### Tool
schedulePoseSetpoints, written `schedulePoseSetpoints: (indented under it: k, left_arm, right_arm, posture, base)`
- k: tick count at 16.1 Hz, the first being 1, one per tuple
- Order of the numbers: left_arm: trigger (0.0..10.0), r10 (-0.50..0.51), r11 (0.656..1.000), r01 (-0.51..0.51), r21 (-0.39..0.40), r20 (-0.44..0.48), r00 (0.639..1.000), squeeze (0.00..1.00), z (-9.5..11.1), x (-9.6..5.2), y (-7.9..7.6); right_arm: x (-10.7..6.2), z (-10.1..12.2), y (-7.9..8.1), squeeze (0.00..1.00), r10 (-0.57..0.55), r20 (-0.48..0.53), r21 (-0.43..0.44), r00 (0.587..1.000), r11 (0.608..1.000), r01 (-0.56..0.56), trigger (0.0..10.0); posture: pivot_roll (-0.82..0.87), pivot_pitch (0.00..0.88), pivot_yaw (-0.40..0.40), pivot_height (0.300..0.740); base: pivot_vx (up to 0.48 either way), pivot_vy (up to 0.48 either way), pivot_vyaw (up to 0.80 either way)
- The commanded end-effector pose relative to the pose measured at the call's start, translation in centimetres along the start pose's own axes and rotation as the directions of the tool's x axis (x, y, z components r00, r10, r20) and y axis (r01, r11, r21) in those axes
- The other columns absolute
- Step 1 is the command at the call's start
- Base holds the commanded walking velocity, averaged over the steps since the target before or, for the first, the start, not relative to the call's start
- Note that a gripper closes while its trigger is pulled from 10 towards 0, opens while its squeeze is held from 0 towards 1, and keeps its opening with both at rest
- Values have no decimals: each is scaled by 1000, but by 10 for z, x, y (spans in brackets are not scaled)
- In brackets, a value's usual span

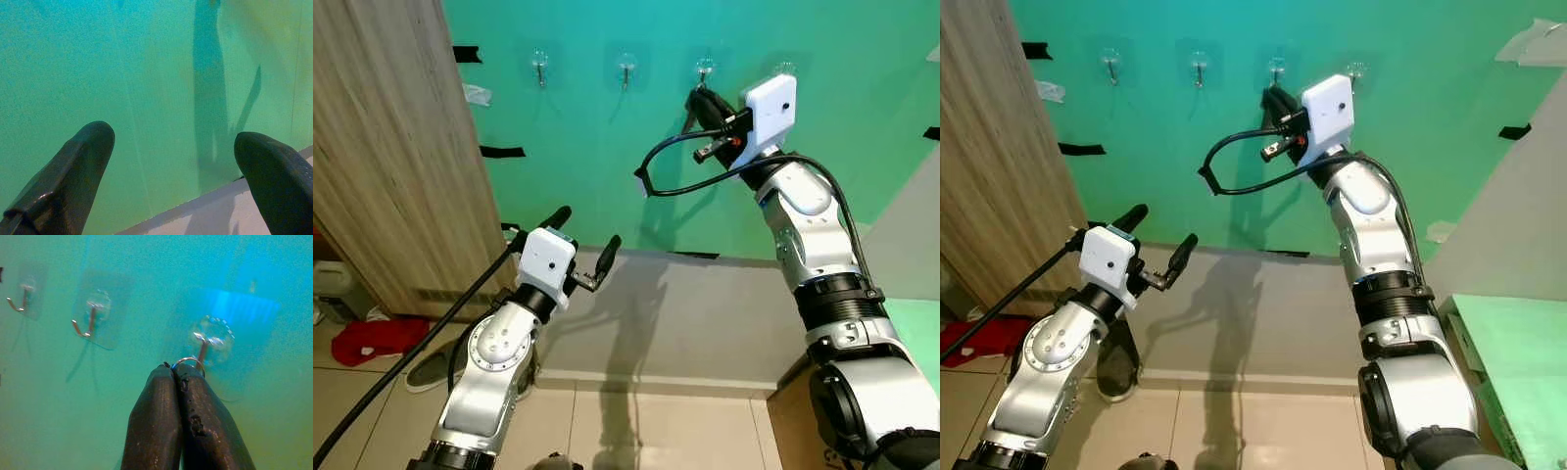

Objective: Hang keys on a hook

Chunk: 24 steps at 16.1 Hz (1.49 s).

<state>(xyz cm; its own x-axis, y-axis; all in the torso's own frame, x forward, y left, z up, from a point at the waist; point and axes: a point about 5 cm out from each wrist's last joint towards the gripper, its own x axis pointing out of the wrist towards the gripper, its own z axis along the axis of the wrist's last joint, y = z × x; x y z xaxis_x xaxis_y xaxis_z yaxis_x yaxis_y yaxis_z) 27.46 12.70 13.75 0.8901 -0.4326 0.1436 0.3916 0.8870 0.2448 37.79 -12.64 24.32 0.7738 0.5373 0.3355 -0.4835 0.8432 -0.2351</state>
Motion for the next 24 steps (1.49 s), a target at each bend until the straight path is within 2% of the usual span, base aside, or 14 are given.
schedulePoseSetpoints:
  k: [1, 6, 9, 10, 14, 20, 24]
  left_arm:
    - [10000, -7, 1000, 7, 9, 7, 1000, 0, 2, 3, -2]
    - [10000, -7, 1000, 7, 10, 6, 1000, 0, 2, 3, -2]
    - [10000, -6, 1000, 6, 10, 4, 1000, 0, 2, 3, -2]
    - [10000, -6, 1000, 6, 8, 4, 1000, 0, 2, 4, -2]
    - [10000, -3, 1000, 3, 11, 2, 1000, 0, 1, 3, -1]
    - [10000, -9, 1000, 9, 12, 2, 1000, 0, 1, 4, -1]
    - [10000, -15, 1000, 15, 12, 1, 1000, 0, 1, 6, -2]
  right_arm:
    - [4, 9, -6, 0, -24, 42, 2, 999, 1000, 24, 0]
    - [7, 6, -8, 0, -40, 26, 28, 999, 999, 39, 0]
    - [9, 0, -9, 0, -42, -5, 100, 999, 994, 42, 0]
    - [10, -7, -9, 0, -32, -39, 181, 999, 983, 38, 0]
    - [9, -14, -9, 0, -4, -78, 266, 997, 964, 25, 0]
    - [1, -20, -11, 0, 2, -108, 278, 994, 960, 29, 0]
    - [-5, -27, -13, 0, -11, -151, 238, 988, 970, 47, 0]
  posture:
    - [126, 0, -47, 740]
    - [127, 0, -48, 740]
    - [127, 0, -48, 740]
    - [132, 0, -51, 740]
    - [135, 0, -53, 740]
    - [130, 0, -51, 740]
    - [127, 0, -50, 740]
  base:
    - [0, 0, 0]
    - [0, 0, 0]
    - [0, 0, 0]
    - [0, 0, 0]
    - [0, 0, 0]
    - [0, 0, 0]
    - [0, 0, 0]
